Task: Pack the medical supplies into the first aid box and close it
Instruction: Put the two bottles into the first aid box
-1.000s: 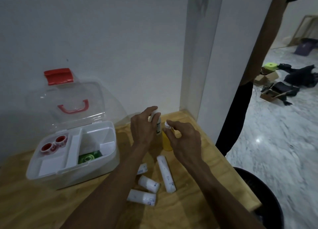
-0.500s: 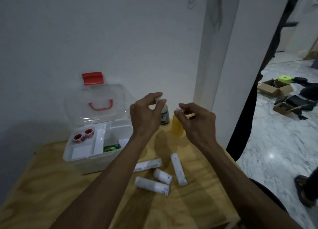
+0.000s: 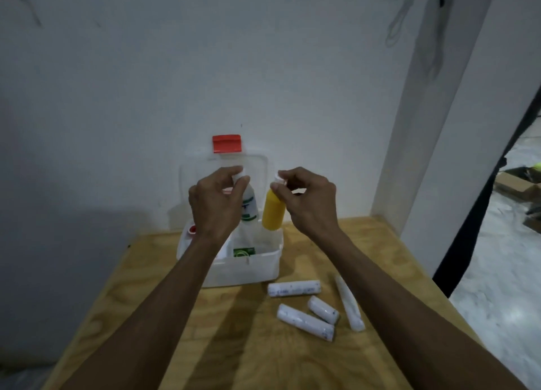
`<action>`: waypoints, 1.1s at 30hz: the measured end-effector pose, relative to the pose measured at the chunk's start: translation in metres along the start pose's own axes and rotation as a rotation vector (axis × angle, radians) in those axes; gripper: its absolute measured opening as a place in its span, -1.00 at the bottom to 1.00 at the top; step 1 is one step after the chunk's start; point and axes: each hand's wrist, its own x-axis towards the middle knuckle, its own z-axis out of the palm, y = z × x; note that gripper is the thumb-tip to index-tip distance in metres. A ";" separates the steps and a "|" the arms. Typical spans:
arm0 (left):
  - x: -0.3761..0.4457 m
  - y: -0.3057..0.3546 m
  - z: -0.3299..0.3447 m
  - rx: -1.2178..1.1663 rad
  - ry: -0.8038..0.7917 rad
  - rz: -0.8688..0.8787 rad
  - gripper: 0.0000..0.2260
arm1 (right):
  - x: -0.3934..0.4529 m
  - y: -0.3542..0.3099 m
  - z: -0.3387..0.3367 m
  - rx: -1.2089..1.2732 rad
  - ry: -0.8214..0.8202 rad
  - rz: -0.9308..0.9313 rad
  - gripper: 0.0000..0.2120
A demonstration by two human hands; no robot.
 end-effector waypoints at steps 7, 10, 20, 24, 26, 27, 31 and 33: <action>-0.006 -0.029 0.017 0.015 -0.052 0.007 -0.83 | -0.003 0.019 0.023 -0.028 -0.053 0.029 -0.82; -0.009 -0.039 0.024 0.049 -0.088 -0.004 -0.82 | -0.008 0.026 0.027 -0.052 -0.080 0.025 -0.82; -0.015 -0.054 0.038 0.141 -0.258 -0.037 -0.84 | -0.019 0.044 0.037 -0.103 -0.188 0.045 -0.80; -0.015 -0.060 0.040 0.154 -0.302 -0.025 -0.87 | -0.021 0.050 0.038 -0.132 -0.214 0.042 -0.79; -0.015 -0.062 0.040 0.163 -0.324 -0.024 -0.88 | -0.022 0.053 0.040 -0.154 -0.231 0.054 -0.79; -0.014 -0.063 0.040 0.164 -0.336 -0.027 -0.89 | -0.023 0.054 0.041 -0.165 -0.242 0.060 -0.79; -0.013 -0.065 0.038 0.158 -0.370 -0.036 -0.90 | -0.027 0.056 0.043 -0.187 -0.288 0.078 -0.79; -0.012 -0.065 0.037 0.164 -0.380 -0.038 -0.90 | -0.028 0.056 0.042 -0.204 -0.312 0.082 -0.78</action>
